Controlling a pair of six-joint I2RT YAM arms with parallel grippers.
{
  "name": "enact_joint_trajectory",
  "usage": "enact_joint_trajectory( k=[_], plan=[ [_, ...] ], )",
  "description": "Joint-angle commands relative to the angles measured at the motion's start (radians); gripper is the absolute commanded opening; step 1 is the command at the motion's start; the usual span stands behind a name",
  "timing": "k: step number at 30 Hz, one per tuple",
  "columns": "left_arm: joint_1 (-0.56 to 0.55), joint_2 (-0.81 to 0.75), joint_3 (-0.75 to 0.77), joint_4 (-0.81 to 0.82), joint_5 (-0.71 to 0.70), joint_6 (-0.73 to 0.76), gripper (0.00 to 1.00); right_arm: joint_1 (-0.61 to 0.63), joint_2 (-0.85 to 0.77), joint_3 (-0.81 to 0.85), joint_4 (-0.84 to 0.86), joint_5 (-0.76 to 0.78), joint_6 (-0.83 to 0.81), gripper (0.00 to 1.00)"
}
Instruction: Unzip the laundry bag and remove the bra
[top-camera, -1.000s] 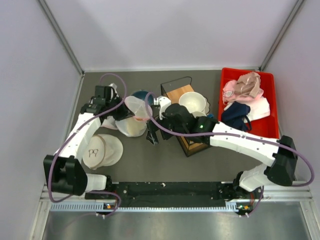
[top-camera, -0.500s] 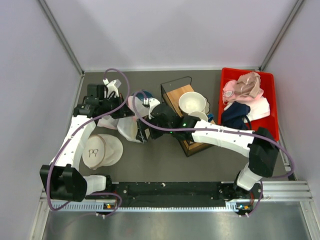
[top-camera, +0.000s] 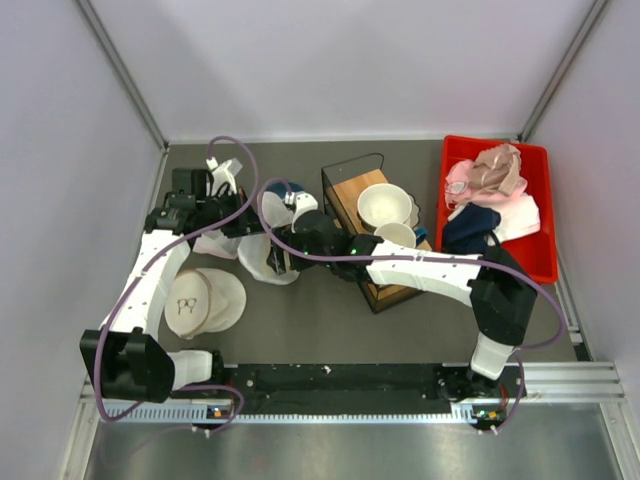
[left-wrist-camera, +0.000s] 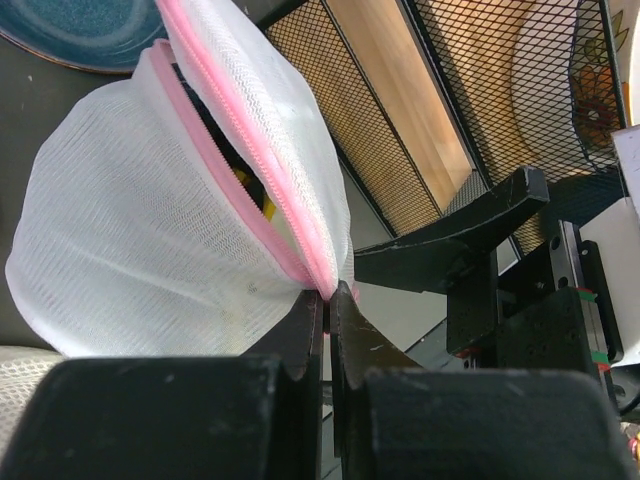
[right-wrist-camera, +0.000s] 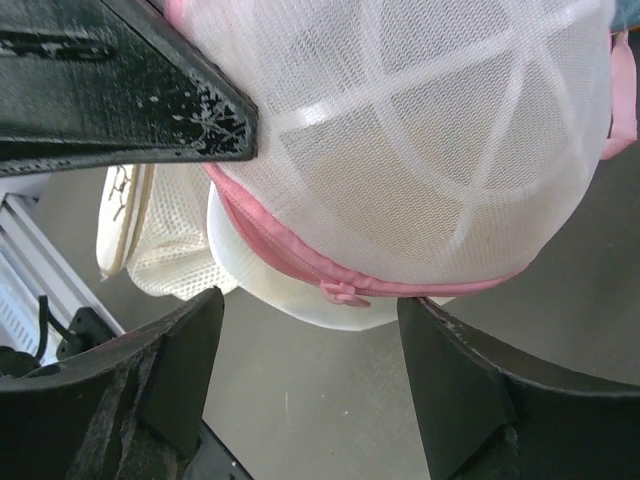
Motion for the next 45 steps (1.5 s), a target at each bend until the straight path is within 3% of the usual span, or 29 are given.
enact_joint_trajectory(
  k=[1, 16, 24, 27, 28, 45],
  plan=[
    [0.008, -0.009, 0.035, 0.024, 0.05, 0.014, 0.0, -0.009, -0.001, 0.044, 0.11, 0.033, 0.003, 0.7],
    [0.017, -0.01, 0.019, 0.032, 0.038, 0.012, 0.0, -0.009, -0.034, 0.021, 0.12, 0.073, -0.004, 0.54],
    [0.017, -0.01, 0.015, 0.035, 0.038, 0.012, 0.0, -0.007, -0.05, 0.004, 0.12, 0.105, -0.001, 0.31],
    [0.019, -0.012, 0.017, 0.033, 0.031, 0.014, 0.0, -0.01, -0.056, -0.005, 0.118, 0.12, 0.003, 0.12],
    [0.019, -0.013, 0.017, 0.035, 0.026, 0.014, 0.0, -0.007, -0.056, -0.007, 0.116, 0.124, 0.005, 0.01],
    [0.046, -0.007, 0.114, -0.028, -0.02, 0.029, 0.0, -0.009, -0.186, -0.264, 0.086, 0.082, -0.075, 0.0]
  ],
)
